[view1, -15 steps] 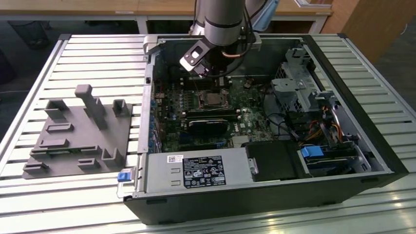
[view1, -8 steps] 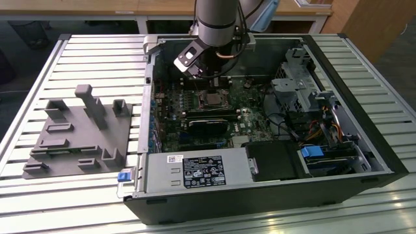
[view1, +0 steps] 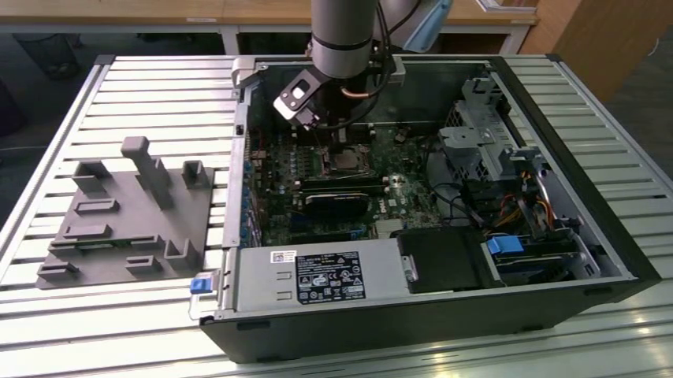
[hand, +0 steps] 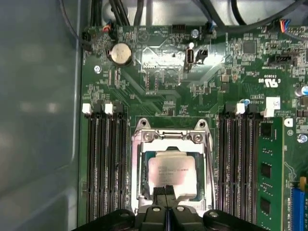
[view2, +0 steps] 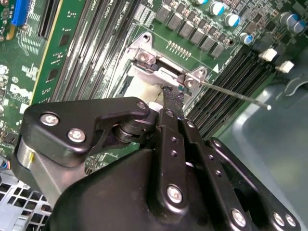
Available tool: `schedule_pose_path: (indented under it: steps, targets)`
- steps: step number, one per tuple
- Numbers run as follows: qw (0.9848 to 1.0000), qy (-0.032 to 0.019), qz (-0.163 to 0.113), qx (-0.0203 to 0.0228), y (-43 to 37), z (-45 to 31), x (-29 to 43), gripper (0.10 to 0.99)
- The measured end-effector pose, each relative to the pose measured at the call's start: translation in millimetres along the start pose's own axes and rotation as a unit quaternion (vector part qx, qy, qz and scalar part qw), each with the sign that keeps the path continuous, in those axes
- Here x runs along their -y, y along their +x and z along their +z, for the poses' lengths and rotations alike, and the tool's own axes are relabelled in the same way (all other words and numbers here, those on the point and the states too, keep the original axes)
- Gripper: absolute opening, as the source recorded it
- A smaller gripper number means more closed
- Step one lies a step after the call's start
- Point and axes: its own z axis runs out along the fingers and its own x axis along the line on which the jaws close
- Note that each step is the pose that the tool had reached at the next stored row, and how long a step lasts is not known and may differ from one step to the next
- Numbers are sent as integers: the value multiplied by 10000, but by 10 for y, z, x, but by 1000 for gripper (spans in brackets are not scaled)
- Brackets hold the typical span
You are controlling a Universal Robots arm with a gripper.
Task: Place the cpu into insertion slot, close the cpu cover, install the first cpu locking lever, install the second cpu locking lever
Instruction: 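Close the cpu cover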
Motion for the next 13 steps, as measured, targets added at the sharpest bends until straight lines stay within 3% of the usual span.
schedule_pose_path:
  steps: [13]
  targets:
    - [10000, 1, -5, 1, -6, 95, 31, 122]
